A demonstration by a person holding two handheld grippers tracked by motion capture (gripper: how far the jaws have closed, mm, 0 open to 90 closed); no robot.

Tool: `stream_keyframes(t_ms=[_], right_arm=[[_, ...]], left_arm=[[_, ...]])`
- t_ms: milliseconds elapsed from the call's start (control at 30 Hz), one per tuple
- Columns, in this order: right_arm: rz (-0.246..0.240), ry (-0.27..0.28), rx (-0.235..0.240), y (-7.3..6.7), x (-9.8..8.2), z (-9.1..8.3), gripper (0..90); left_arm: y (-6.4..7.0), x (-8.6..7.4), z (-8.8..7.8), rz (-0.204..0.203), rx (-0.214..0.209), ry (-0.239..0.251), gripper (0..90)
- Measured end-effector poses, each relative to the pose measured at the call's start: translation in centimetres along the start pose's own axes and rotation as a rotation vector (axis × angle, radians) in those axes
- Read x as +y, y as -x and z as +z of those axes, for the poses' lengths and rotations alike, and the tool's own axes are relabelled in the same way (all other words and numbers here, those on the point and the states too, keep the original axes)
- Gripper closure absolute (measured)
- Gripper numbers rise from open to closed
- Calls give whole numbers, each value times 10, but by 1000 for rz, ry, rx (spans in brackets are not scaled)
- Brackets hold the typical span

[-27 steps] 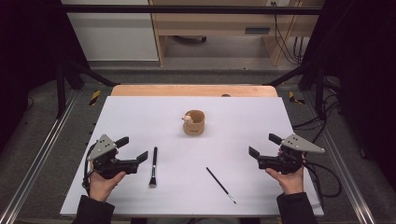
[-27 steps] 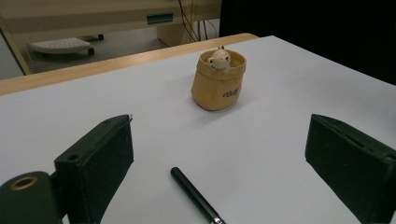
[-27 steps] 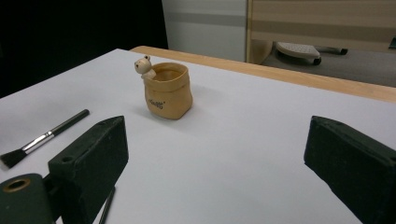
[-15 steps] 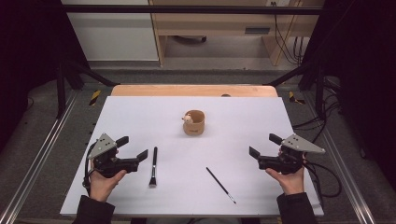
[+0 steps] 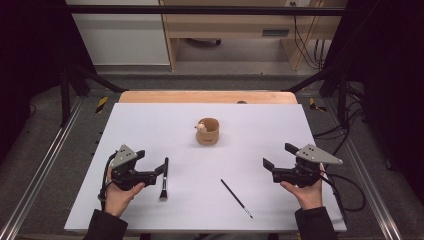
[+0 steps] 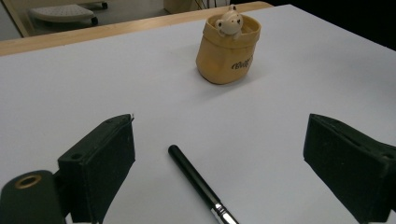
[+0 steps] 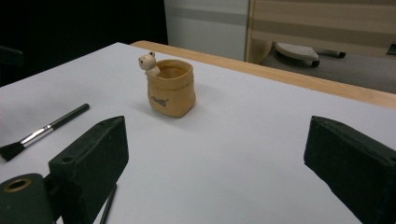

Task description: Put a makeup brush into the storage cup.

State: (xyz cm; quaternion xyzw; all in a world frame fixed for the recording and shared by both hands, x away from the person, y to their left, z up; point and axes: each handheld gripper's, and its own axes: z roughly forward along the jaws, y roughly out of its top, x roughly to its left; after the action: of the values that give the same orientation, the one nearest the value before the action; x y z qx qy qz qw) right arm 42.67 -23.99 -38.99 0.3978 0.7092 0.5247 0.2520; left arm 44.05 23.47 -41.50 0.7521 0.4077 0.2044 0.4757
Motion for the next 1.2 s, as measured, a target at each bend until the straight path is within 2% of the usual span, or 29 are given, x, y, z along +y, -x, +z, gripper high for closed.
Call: stream_keyframes(t_ms=[267, 767, 1000, 1200], right_arm=[[-20, -20, 13, -5, -1, 5, 70], [-20, -44, 10, -7, -3, 9, 69], [-17, -45, 12, -7, -3, 10, 69], [-19, -48, 14, -8, -4, 11, 69]], left_arm=[[1, -6, 9, 1, 6, -53, 89], [5, -17, 25, 6, 8, -152, 112], [8, -21, 32, 23, 5, -208, 141], [10, -26, 42, 29, 28, -259, 177]])
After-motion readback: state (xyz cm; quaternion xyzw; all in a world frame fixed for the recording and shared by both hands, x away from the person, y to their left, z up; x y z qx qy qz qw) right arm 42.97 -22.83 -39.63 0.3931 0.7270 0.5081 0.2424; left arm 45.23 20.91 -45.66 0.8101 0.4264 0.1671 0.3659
